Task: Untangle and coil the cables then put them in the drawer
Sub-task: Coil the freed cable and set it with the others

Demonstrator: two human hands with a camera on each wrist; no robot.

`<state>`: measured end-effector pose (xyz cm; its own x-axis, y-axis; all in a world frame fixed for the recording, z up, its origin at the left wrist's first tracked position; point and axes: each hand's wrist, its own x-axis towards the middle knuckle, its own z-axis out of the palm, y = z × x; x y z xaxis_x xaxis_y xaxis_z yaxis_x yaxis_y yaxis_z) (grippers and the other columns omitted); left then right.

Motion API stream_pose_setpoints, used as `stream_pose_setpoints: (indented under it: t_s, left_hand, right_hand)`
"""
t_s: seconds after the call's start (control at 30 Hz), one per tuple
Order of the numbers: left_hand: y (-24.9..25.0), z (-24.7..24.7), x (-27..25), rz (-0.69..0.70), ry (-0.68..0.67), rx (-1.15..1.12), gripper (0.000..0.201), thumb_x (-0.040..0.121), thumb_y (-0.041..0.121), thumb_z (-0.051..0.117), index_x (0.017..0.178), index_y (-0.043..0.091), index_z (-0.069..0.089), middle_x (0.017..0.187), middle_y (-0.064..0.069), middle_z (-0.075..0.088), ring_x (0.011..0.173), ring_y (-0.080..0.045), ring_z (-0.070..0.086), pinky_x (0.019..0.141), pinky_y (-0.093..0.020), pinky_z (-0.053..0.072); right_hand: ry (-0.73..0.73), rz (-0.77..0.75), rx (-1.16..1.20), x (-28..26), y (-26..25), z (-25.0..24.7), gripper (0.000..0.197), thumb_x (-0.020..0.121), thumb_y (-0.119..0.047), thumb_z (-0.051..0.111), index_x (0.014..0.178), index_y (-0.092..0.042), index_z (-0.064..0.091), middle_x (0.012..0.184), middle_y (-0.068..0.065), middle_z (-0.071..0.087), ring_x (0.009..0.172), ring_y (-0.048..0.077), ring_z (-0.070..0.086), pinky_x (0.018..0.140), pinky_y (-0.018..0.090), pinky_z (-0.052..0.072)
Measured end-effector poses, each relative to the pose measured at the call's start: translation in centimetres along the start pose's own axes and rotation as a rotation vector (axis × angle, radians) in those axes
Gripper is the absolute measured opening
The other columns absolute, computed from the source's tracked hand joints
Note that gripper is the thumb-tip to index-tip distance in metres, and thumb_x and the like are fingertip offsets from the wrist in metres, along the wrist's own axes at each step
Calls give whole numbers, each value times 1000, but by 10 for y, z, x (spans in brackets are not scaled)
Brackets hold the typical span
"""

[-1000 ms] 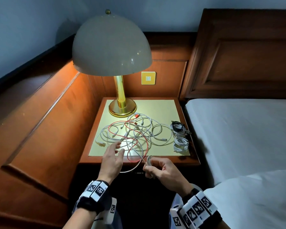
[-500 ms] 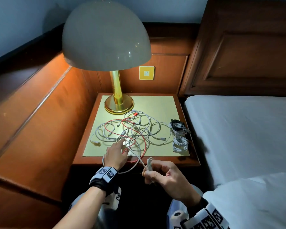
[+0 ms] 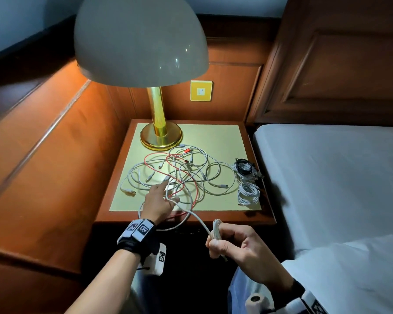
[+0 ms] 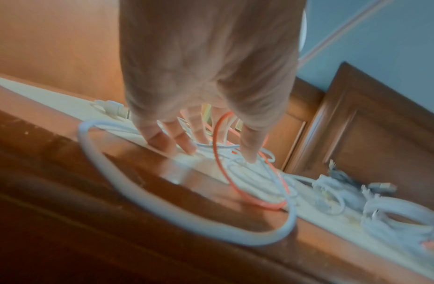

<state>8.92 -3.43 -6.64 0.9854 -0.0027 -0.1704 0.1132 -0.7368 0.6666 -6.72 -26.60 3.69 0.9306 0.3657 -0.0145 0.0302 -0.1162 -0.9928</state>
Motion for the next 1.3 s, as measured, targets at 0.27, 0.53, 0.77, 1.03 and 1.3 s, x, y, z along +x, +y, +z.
stream_pose_setpoints:
  t_s: [0.27, 0.53, 0.77, 1.03, 1.3]
  left_hand:
    - [1, -17, -22, 235, 97, -96, 43, 87, 40, 66, 126, 20, 68, 128, -6, 64, 122, -24, 57, 106, -42, 45]
    - [-5, -39, -54, 231, 118, -254, 47, 87, 19, 77, 131, 30, 63, 126, 15, 59, 103, -4, 58, 88, -17, 46]
    - [-16, -49, -85, 229, 38, -455, 58, 92, -13, 52, 122, 33, 69, 124, 17, 67, 110, -4, 63, 97, -22, 48]
    - [-27, -38, -101, 116, -118, -516, 59, 94, -16, 37, 116, 27, 71, 115, 7, 73, 104, -8, 66, 78, -19, 50]
    - [-31, -54, -76, 148, -307, -24, 82, 77, -20, 39, 128, 43, 57, 98, 5, 73, 92, -6, 66, 89, -14, 49]
  right_hand:
    - [-6, 58, -5, 13, 29, 3, 28, 96, -20, 63, 76, -1, 66, 77, 14, 63, 74, 18, 56, 74, 31, 43]
    - [222, 100, -112, 29, 59, -5, 25, 95, -14, 67, 71, -9, 67, 72, 1, 68, 71, 11, 62, 74, 29, 48]
    - [274, 70, -188, 51, 58, -6, 29, 95, -21, 66, 69, -11, 59, 70, -1, 69, 68, 12, 62, 71, 34, 49]
    - [308, 34, -250, 76, 63, 7, 25, 92, -31, 65, 74, -14, 65, 82, 4, 73, 80, 24, 68, 76, 42, 55]
    - [207, -44, -539, 137, 65, 6, 28, 98, -27, 61, 76, -10, 60, 71, -1, 58, 64, 11, 50, 59, 23, 38]
